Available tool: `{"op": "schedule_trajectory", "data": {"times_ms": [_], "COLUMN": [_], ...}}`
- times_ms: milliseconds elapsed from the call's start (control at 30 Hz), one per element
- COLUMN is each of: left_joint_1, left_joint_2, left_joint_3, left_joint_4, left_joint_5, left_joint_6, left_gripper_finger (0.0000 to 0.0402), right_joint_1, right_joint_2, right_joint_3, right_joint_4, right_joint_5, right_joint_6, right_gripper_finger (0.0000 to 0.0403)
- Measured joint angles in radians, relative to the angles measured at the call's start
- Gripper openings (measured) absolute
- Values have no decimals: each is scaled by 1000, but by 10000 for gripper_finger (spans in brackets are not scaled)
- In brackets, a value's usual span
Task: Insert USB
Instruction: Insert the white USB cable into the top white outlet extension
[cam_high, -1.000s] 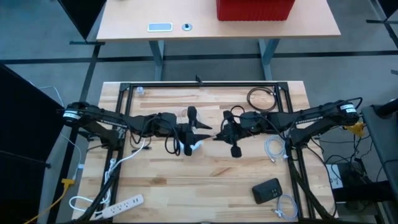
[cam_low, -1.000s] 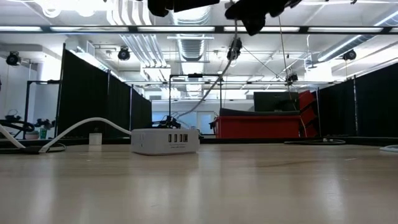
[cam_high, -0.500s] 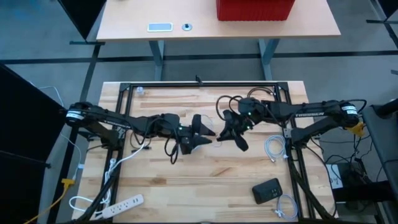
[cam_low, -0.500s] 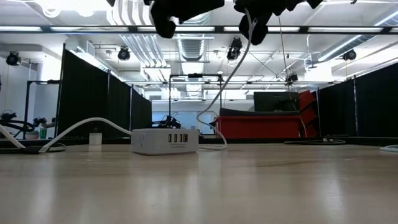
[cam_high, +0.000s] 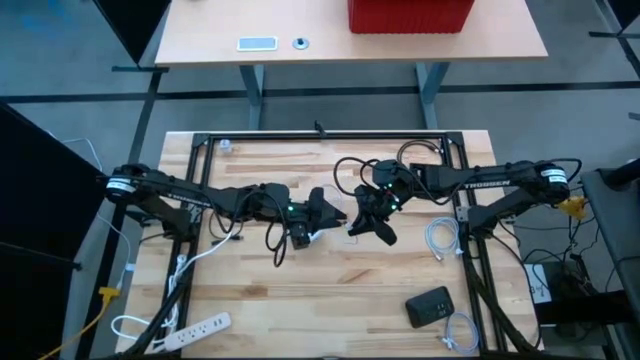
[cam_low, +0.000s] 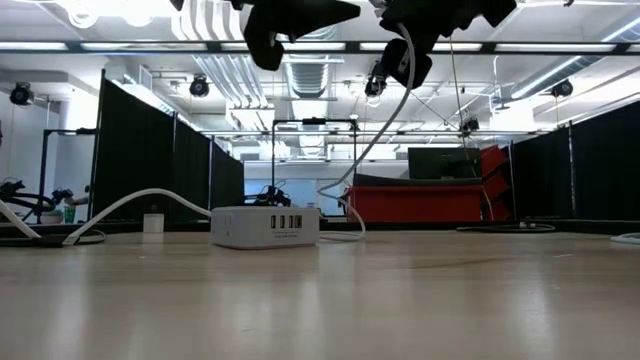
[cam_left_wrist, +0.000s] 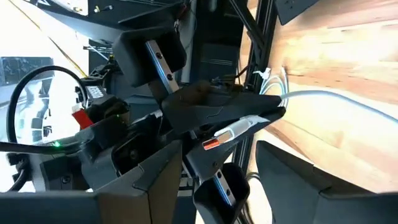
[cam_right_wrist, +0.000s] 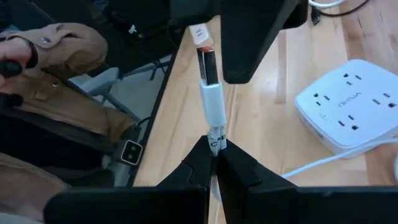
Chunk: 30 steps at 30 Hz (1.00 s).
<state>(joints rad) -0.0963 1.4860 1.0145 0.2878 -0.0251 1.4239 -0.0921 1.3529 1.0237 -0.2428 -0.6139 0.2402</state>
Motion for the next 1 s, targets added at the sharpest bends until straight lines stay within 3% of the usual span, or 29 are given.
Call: {"op": "schedule_trajectory", "data": {"times_ms": [200,400,600,767,1000], "left_joint_1": [0,-11,-28,-45,-68], "left_joint_2": [49,128,139,136,136], "left_joint_3": [0,-2,-1,-2,-2], "left_joint_4": [27,134,171,181,183], "left_joint_5": [5,-195,-222,-251,-406], "left_joint_6": [93,299,342,341,314], "left_gripper_finger": [184,177,158,129,59], "right_joint_1": [0,2,2,2,0], "right_joint_2": [4,9,9,9,9], "right_joint_3": [0,-2,-2,-2,-2], "right_joint_4": [16,16,17,21,47], "right_joint_5": [-2,-14,-16,-15,-15], "right_joint_6": [78,242,314,311,309], "right_gripper_finger": [0,0,0,0,0]}}
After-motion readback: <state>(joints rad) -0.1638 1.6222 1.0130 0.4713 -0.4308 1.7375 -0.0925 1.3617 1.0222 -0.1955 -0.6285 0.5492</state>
